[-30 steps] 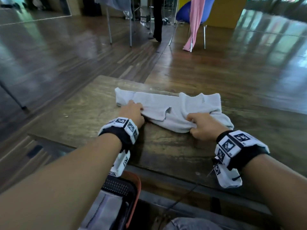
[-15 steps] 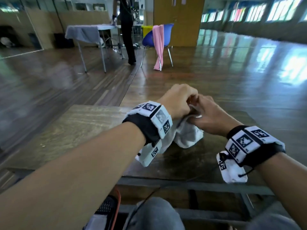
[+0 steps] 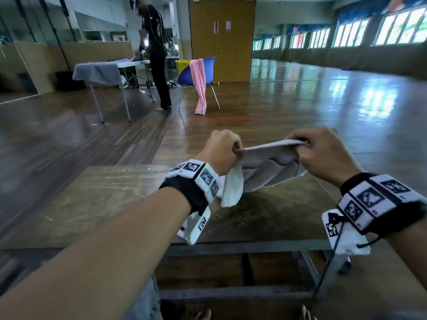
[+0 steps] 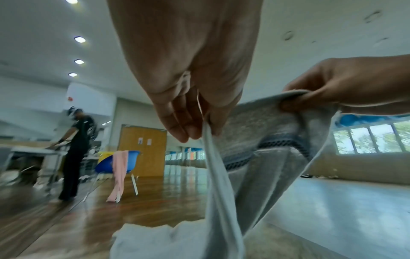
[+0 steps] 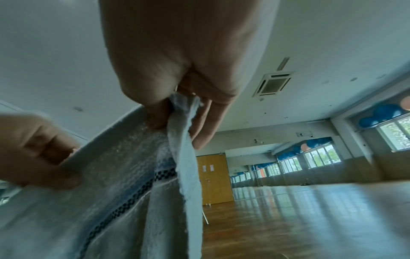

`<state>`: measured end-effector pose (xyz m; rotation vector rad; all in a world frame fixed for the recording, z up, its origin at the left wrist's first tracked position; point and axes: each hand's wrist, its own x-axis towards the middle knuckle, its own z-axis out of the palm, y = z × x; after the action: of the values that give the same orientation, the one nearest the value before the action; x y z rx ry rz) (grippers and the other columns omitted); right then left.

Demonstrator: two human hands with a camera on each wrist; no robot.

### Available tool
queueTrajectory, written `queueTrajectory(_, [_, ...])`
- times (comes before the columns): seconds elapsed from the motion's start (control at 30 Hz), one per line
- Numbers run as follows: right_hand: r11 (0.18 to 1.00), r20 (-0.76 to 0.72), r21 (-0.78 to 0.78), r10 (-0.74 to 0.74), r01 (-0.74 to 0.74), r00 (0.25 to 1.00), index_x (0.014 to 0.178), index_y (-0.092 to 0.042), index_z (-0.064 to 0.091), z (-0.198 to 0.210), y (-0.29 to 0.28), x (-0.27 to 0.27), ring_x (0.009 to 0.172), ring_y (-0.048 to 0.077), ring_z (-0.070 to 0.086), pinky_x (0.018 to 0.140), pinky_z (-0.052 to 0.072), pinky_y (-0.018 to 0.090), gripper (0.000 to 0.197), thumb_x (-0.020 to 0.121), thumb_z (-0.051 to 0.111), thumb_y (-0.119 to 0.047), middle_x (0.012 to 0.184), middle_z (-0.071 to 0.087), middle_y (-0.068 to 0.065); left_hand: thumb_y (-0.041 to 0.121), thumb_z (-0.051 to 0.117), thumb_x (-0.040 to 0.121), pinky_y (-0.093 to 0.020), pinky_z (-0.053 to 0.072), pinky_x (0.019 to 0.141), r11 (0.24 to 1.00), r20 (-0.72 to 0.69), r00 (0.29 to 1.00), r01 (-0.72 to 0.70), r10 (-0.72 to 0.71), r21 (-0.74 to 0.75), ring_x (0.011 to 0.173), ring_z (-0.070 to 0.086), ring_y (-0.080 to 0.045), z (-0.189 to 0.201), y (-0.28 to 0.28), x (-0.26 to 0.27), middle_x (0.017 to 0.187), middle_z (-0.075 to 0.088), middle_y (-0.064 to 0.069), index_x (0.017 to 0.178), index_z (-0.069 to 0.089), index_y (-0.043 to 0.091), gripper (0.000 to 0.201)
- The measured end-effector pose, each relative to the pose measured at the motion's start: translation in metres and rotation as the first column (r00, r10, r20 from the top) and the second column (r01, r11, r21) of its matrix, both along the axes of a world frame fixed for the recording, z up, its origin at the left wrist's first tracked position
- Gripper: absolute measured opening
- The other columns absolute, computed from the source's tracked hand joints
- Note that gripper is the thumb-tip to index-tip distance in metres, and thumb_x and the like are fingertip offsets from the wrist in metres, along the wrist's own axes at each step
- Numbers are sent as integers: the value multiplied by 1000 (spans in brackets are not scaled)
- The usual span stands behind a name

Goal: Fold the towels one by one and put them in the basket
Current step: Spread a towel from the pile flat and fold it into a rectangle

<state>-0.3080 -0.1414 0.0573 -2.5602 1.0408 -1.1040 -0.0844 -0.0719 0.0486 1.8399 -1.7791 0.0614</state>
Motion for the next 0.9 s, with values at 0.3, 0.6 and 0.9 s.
queueTrajectory(0.3, [997, 61, 15, -71, 70, 996, 79, -23, 75, -27, -15, -40, 62, -1, 57, 60, 41, 27, 26, 89, 60, -4, 58, 61, -25, 9, 60, 89, -26, 33, 59, 899, -181, 968, -229, 171, -373, 64, 48, -17, -20, 28, 33, 72, 57, 3, 81, 59, 10, 8])
queueTrajectory(0.6, [682, -463, 728, 412, 71, 785, 89, -20, 75, -79, -40, -45, 66, 9, 70, 64, 57, 24, 15, 97, 65, -27, 75, 76, -3, 35, 60, 96, -26, 45, 72, 803, -23, 999, -15, 36, 595, 81, 62, -18, -67, 35, 57, 93, 70, -8, 93, 70, 7, 29])
queueTrajectory(0.9, [866, -298, 497, 101, 64, 949, 85, -17, 75, -150, -73, 26, 84, 26, 66, 79, 51, 38, 16, 94, 68, -28, 83, 73, 6, 31, 71, 88, -27, 43, 84, 858, -102, 993, 5, 56, 514, 99, 60, -17, -140, -22, 70, 108, 70, -7, 95, 77, 12, 21])
